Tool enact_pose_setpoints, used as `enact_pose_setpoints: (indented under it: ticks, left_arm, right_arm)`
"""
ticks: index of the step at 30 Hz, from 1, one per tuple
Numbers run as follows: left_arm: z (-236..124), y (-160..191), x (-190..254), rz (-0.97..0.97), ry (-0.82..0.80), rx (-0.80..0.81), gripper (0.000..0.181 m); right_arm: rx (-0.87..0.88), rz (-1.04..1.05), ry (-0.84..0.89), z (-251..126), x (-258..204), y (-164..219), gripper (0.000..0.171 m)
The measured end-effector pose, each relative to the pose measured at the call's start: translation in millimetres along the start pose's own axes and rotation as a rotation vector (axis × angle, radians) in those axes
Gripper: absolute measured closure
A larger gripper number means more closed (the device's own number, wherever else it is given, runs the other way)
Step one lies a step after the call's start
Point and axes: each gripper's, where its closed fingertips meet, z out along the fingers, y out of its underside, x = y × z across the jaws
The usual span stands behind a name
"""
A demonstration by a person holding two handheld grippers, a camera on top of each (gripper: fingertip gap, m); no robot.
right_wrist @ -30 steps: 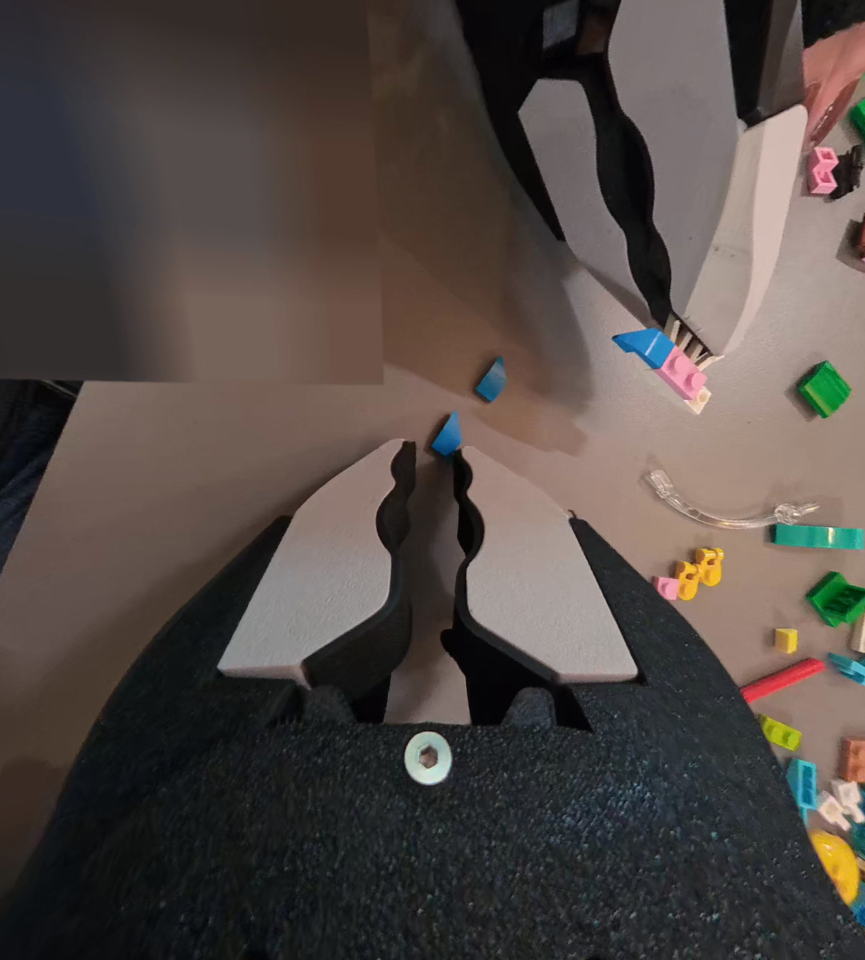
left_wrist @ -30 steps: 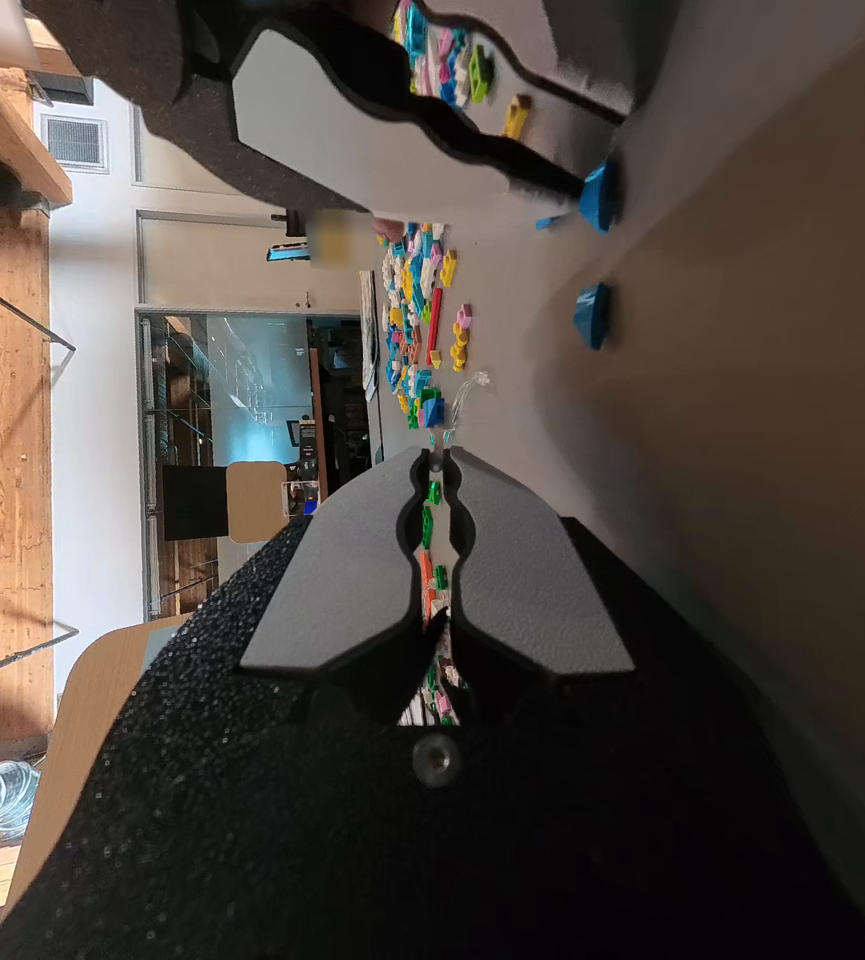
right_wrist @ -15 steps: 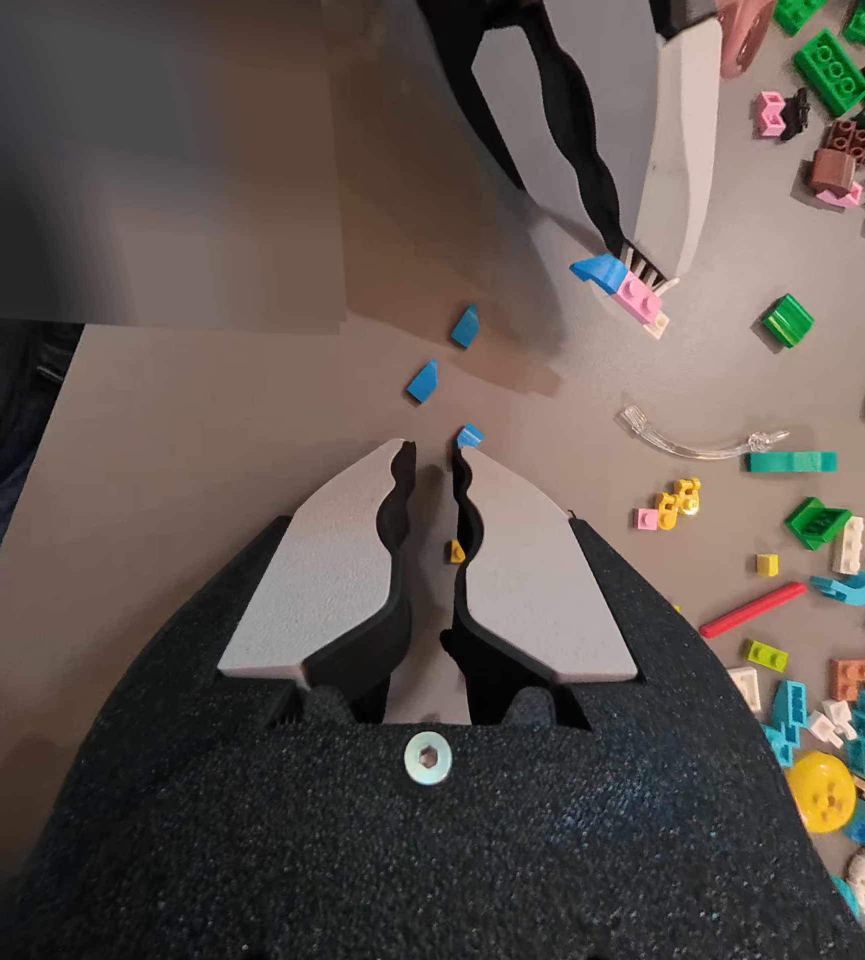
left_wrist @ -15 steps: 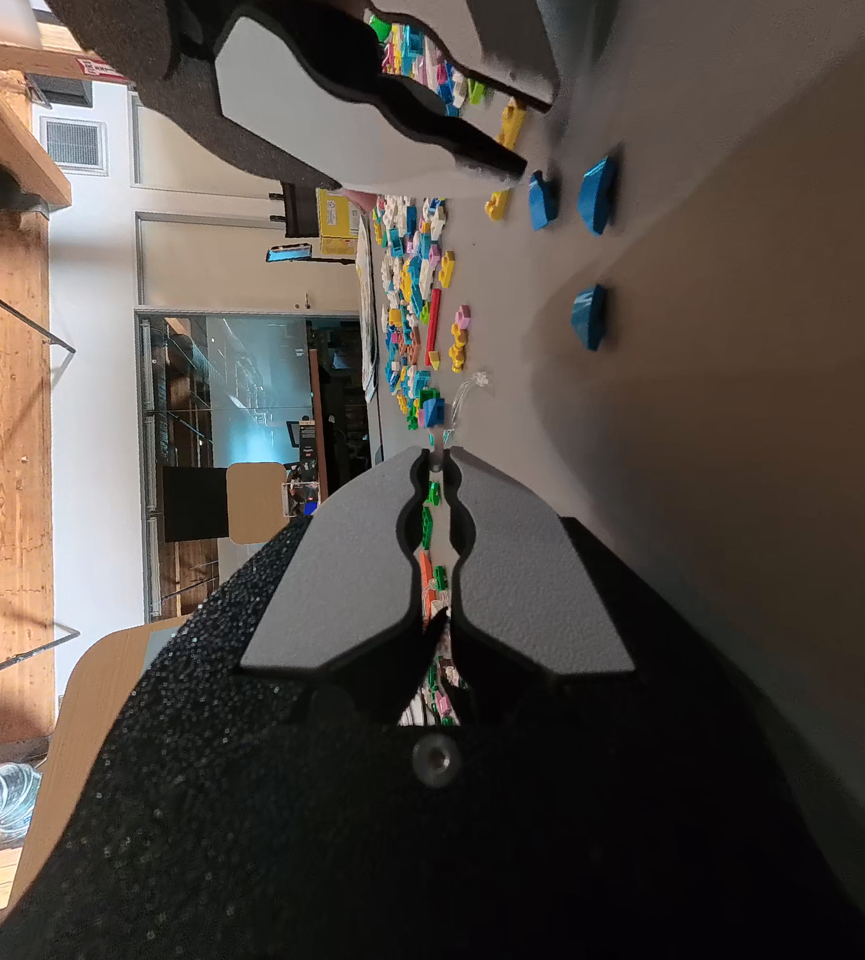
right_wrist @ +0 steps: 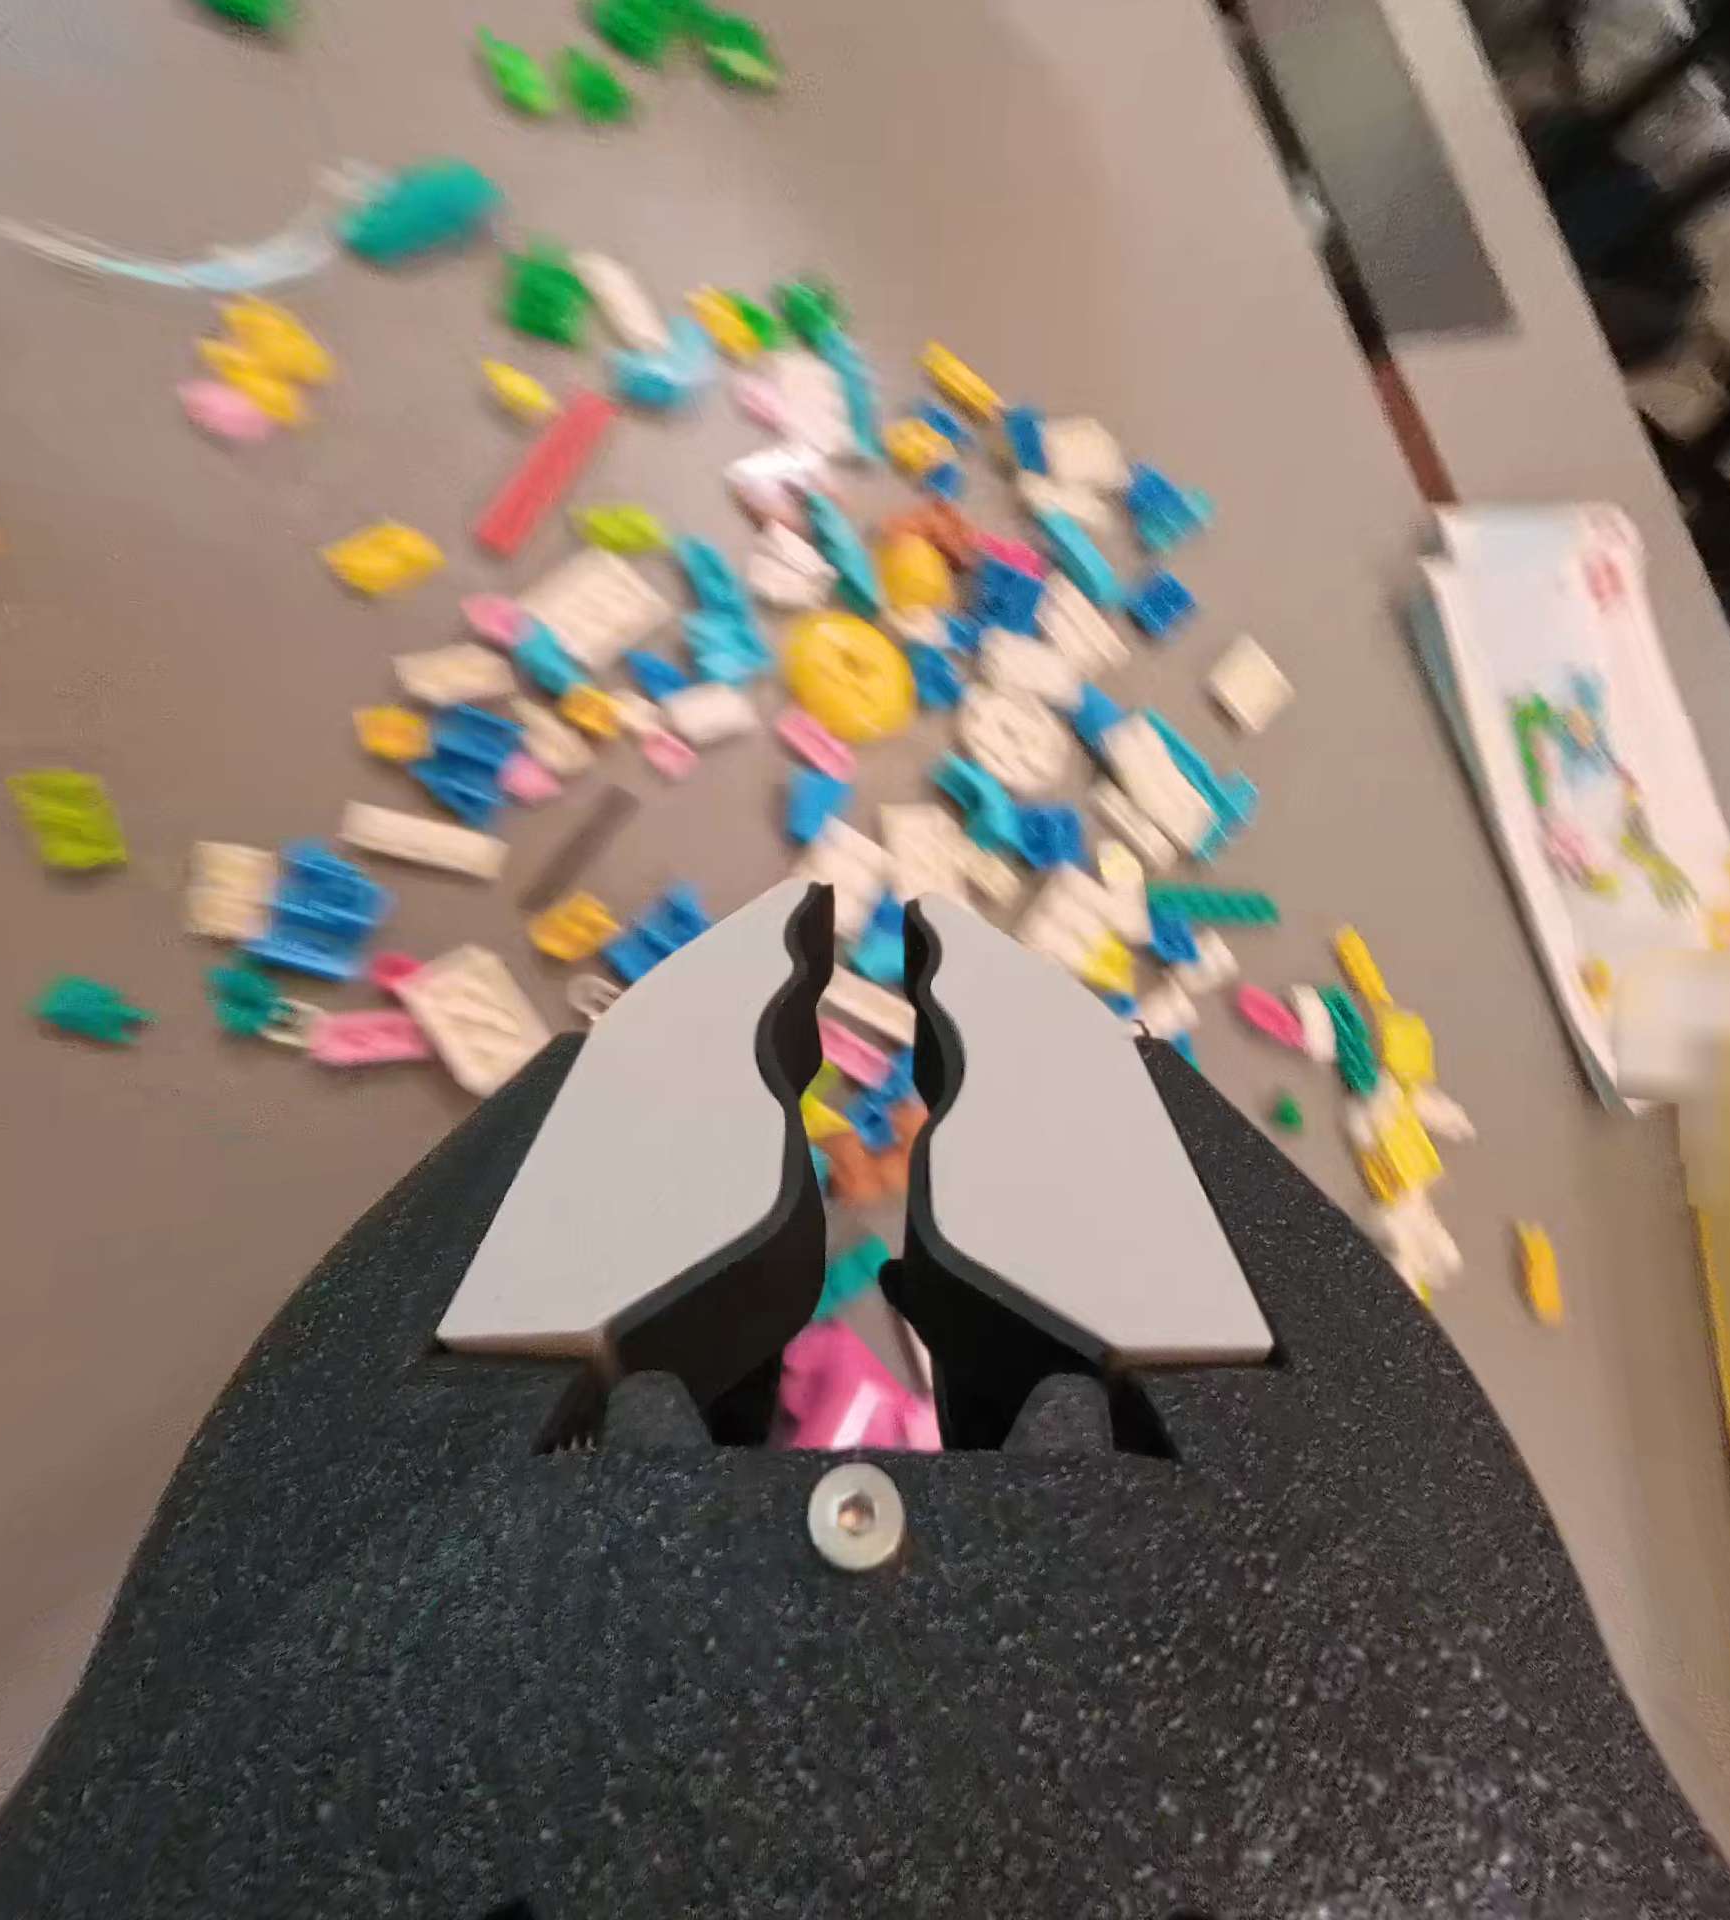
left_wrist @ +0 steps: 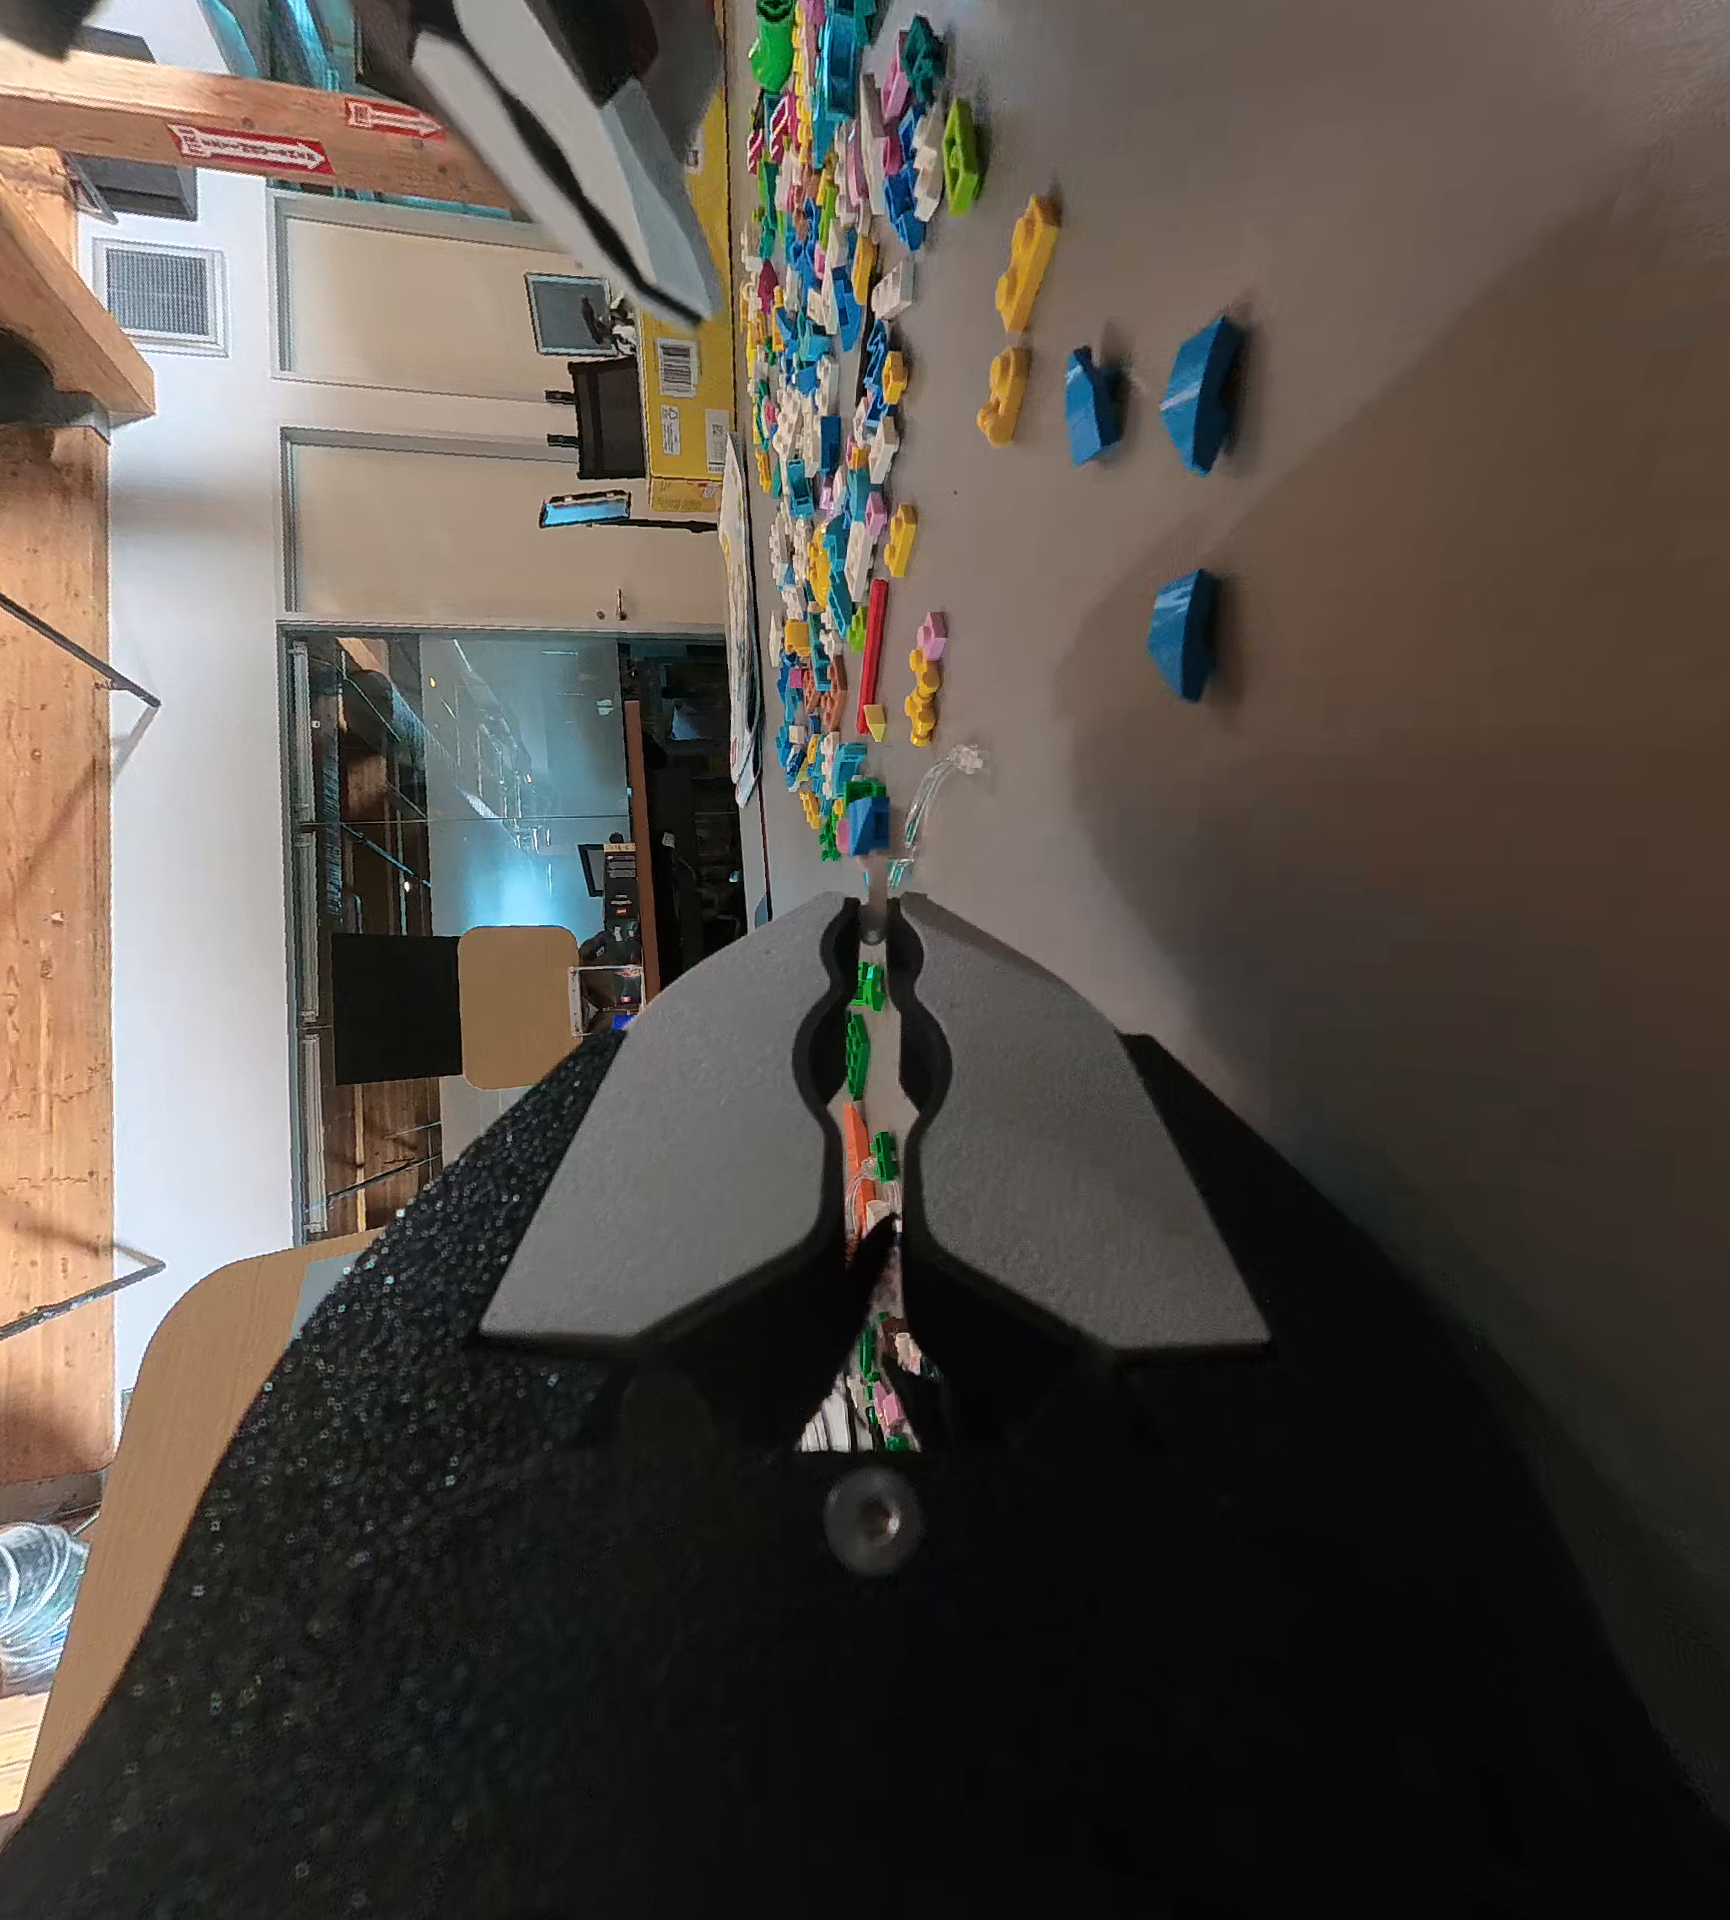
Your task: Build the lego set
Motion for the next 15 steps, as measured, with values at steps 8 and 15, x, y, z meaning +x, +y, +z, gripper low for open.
enact_pose_setpoints:
  ticks: [8,15]
  left_arm:
    - [0.1,-0.7,-0.1,0.013,-0.004,-0.002,0.177]
    - [0.8,1.6,1.1,0.011,0.001,-0.011,0.177]
  right_arm:
    - [-0.107,0.102,0.055,-10.4,52.9,67.6,0.157]
    - [-0.171,-0.033,-0.077,14.3,61.2,67.0,0.154]
